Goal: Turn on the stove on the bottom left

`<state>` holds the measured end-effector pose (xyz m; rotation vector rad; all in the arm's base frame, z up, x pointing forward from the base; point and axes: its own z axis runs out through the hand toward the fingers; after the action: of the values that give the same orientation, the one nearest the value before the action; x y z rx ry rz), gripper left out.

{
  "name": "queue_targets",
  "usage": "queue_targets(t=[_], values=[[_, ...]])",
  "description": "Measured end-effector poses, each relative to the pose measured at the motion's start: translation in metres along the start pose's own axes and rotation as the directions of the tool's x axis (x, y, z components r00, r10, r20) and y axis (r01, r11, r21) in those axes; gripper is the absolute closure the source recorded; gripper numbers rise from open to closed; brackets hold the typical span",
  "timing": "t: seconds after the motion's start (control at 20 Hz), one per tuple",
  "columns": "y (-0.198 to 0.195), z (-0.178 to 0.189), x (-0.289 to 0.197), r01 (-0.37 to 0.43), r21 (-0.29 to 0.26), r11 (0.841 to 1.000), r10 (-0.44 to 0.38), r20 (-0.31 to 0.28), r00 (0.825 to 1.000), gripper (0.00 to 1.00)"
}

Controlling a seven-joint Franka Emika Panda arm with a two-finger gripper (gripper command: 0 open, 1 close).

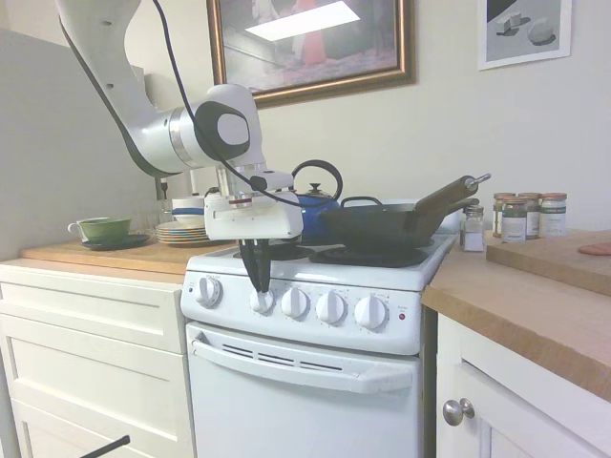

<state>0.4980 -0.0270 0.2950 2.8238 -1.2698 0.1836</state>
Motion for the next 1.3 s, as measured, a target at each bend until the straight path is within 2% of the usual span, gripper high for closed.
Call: queue_targets(t=[0.85,1.1,1.3], values=[[-0.014,0.002,-0.014,0.000,0.006,1.000,0.000,0.014,1.000,1.00],[-0.013,0.003,-0.014,-0.020,0.018,1.000,0.020,0.035,0.999,1.00],[-0.014,0.014,-0.016,-0.024,0.008,1.000,0.023,0.055,0.998,1.00]])
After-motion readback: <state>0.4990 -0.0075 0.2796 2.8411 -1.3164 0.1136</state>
